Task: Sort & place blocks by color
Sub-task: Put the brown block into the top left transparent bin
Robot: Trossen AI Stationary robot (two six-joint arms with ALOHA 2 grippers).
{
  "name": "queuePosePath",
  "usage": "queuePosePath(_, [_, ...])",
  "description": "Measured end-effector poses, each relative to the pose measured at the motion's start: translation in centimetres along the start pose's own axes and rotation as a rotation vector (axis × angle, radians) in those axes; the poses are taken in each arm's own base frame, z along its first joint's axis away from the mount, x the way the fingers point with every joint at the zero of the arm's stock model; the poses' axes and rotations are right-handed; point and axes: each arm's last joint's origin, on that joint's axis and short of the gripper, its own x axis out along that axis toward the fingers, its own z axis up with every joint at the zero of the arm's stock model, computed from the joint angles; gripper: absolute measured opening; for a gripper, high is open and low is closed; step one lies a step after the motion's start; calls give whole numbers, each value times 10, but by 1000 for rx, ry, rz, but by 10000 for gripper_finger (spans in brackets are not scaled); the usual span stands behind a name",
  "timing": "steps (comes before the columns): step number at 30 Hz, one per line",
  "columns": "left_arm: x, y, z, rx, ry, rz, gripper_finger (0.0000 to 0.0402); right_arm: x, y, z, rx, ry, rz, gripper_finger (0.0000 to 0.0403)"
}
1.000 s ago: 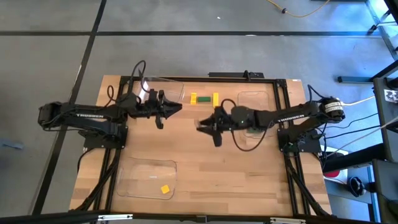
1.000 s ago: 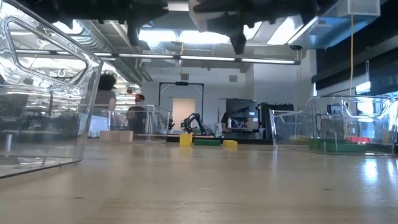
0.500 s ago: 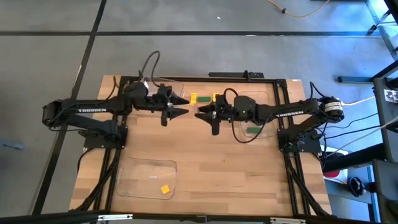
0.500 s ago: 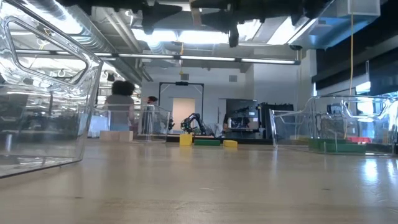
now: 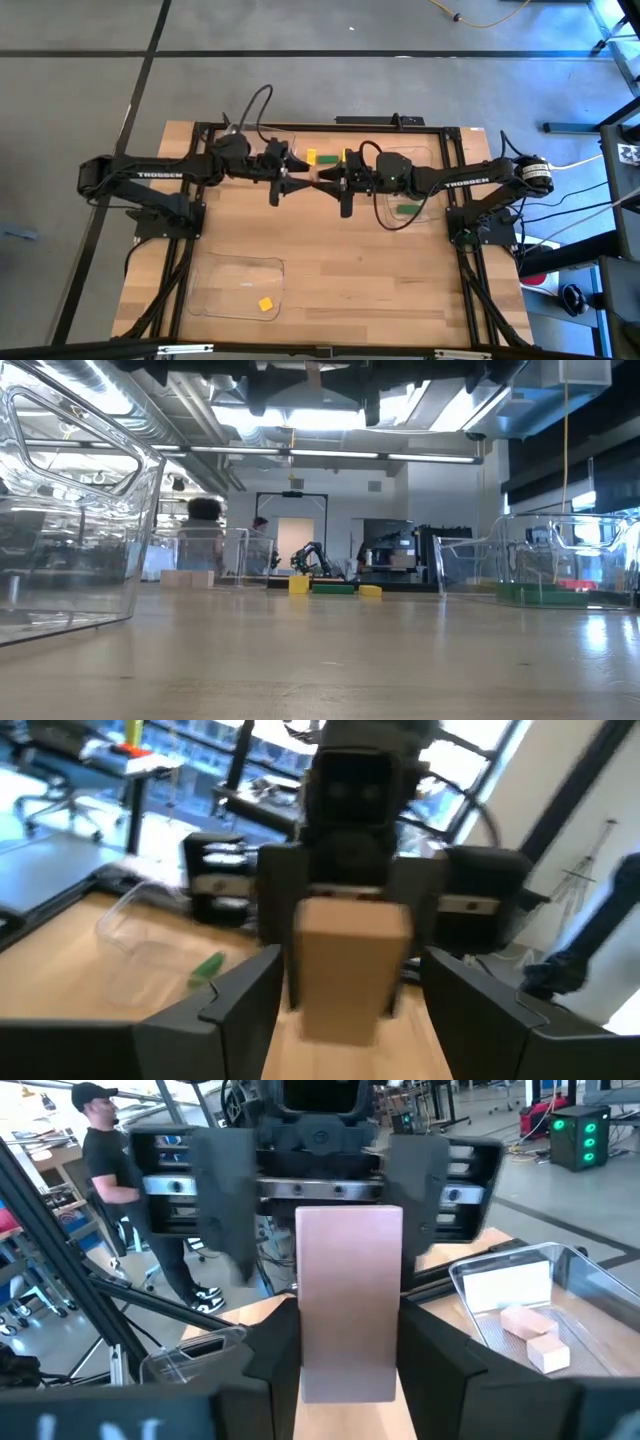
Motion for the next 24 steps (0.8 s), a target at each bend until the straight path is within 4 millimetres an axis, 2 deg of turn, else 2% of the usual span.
queuePosePath(10, [5,-11,0,38,-74,52,207,0,0,1,1,0,7,129])
queuePosePath(13, [5,-10,-1,38,-70,56,186,0,0,1,0,0,8,129])
queuePosePath(18, [5,-10,-1,40,-67,64,125,0,0,1,1,1,13,129])
queuePosePath(24, [5,-10,-1,45,-66,72,119,0,0,1,0,0,10,129])
